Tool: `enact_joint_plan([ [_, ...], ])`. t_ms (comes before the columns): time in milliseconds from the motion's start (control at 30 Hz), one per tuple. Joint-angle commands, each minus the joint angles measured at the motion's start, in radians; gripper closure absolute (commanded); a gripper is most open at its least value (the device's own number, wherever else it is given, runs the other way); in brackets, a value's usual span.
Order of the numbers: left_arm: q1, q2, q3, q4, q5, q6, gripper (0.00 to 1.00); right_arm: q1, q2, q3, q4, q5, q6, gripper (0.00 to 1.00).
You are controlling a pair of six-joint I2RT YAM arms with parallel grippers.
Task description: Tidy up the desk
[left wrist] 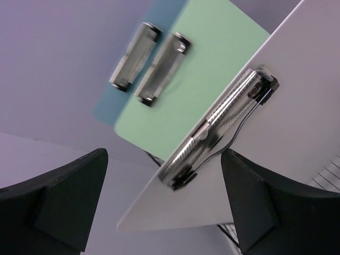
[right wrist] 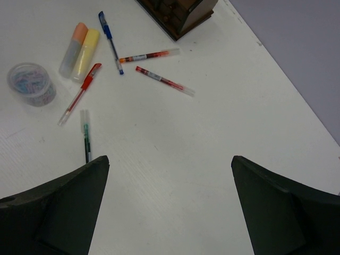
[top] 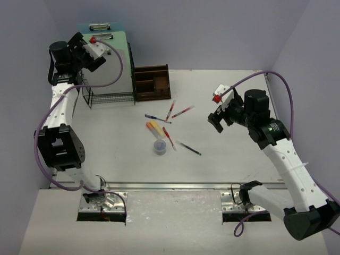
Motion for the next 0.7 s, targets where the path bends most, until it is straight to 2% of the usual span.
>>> enact_joint_plan([
  [0,-0.042,0.037,0.017,0.295,-0.107,-0.117,0.14,0.001,0.007,0.014,0.04,-0.017,0.024,0.01],
  [100,-0.065,0.095,0.062,0.307,-0.141,-0.149,0.14,0.001,0.013,0.008,0.043,-0.017,0.026,0.01],
  [400,-0.129,0.176,0.065,0.392,-0.24,-0.17,0.14,0.002,0.009,-0.01,0.056,-0.008,0.025,0.01],
  [667,-0.127,0.051,0.032,0.437,-0.227,-0.302,0.13,0.001,0.012,-0.018,0.069,-0.006,0.061,0.01],
])
